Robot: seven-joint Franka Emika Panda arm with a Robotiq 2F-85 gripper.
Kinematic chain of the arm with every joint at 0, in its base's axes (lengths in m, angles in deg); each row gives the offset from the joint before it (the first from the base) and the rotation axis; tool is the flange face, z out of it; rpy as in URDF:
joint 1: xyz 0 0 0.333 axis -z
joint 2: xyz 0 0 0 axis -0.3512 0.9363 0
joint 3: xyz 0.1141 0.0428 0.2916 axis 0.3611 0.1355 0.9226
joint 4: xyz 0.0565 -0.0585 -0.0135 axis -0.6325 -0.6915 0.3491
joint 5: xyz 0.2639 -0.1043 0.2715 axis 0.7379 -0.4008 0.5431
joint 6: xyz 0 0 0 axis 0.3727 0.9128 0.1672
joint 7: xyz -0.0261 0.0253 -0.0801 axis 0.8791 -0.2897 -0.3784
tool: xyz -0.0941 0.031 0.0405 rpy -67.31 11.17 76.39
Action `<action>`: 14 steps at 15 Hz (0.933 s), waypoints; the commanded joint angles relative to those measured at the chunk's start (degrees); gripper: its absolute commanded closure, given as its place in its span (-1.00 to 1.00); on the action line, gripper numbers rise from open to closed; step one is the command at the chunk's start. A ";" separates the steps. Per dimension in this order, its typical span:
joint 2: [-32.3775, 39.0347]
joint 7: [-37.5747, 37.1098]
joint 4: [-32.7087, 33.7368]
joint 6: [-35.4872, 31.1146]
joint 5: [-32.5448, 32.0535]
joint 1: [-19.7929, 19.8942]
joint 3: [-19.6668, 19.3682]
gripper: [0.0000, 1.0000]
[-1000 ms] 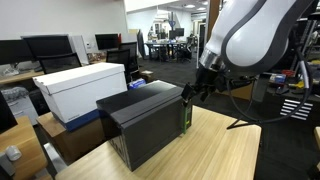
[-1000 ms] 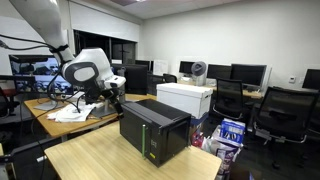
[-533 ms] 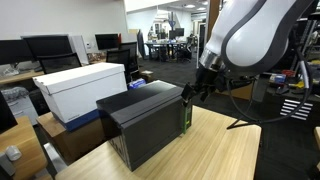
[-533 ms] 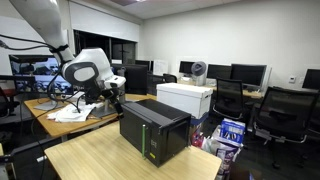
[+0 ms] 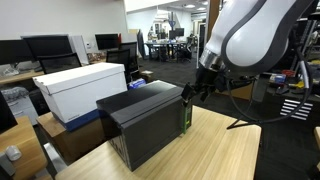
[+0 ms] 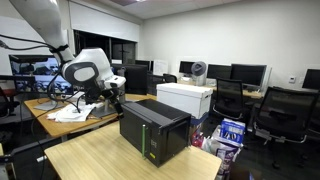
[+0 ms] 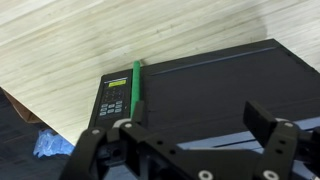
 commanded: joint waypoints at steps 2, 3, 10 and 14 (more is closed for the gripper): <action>0.84 0.01 0.55 -0.01 -0.11 0.06 -0.13 -1.00; 1.46 -0.01 0.97 -0.06 0.07 0.23 -0.11 -1.00; 11.22 1.30 7.37 -3.08 -0.41 8.78 5.65 -1.00; 20.25 2.11 11.87 -12.64 -0.42 11.61 6.72 -1.00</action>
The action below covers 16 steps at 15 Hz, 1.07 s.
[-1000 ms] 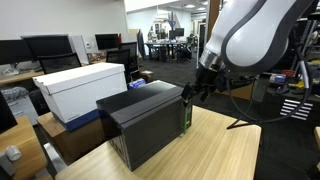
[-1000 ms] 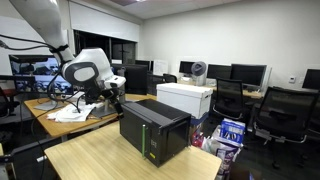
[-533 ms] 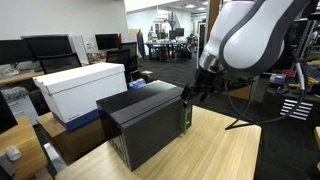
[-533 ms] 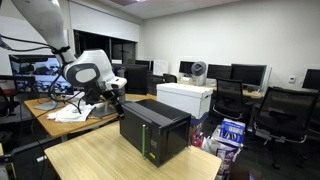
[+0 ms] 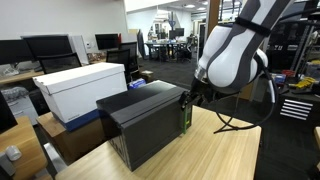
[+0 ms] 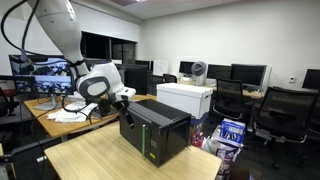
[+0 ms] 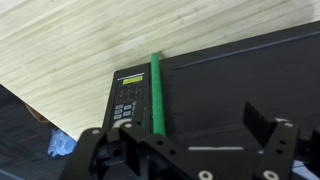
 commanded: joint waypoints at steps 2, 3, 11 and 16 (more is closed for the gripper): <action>12.05 2.44 5.92 -12.68 -0.60 1.93 0.07 -1.00; 13.99 2.89 7.02 -14.78 -0.48 1.92 -0.13 -1.00; 21.81 6.27 19.21 -15.35 -2.27 3.98 1.19 -1.00; 22.65 7.78 19.12 -15.22 -4.31 4.56 1.49 -0.31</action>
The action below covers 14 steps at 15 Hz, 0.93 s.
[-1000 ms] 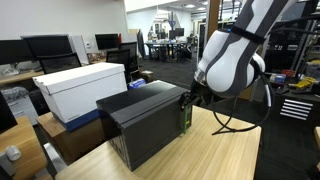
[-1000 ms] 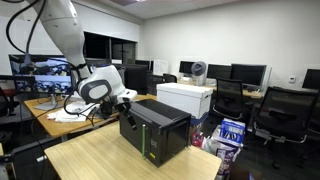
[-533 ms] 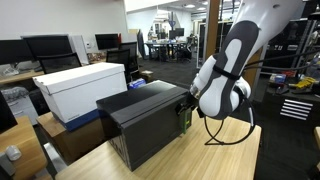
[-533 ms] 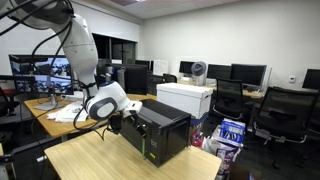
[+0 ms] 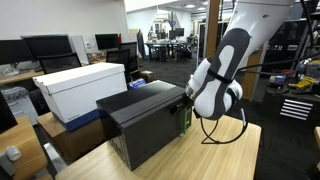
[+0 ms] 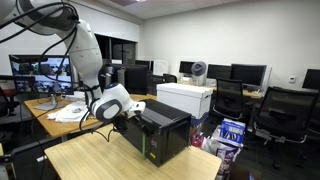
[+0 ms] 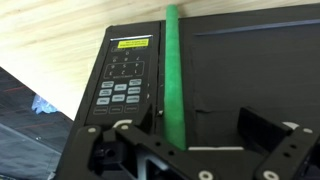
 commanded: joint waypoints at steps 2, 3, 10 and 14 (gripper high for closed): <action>1.30 2.67 2.19 0.15 -2.69 2.40 1.58 -0.03; 1.14 2.90 1.76 0.14 -3.27 2.77 1.78 0.08; -0.16 6.46 -4.54 0.19 -7.21 4.39 2.75 0.80; -1.45 6.25 -8.63 -0.20 -6.25 3.38 3.21 0.87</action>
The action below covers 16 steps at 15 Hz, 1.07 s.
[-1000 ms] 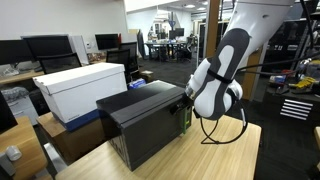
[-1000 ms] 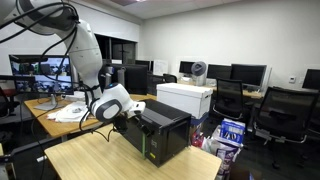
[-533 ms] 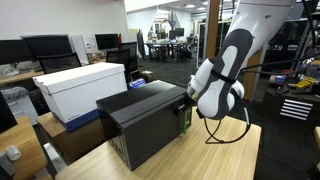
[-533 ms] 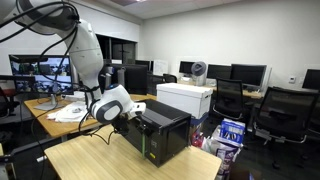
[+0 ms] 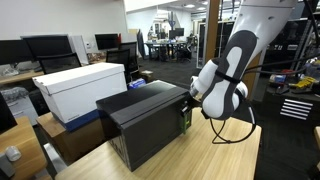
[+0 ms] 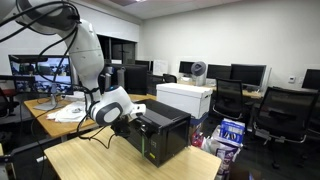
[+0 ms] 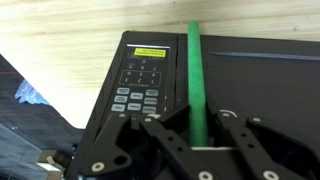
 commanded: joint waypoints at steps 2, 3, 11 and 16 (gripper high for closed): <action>-1.96 -0.16 -8.09 0.12 0.43 -1.74 1.78 0.86; -2.27 -0.28 -8.86 0.04 0.58 -2.02 1.91 0.87; -6.47 -1.86 -17.68 -0.26 6.13 -9.61 0.11 0.87; -9.66 -4.31 -26.61 3.04 14.47 -21.58 -0.42 -0.15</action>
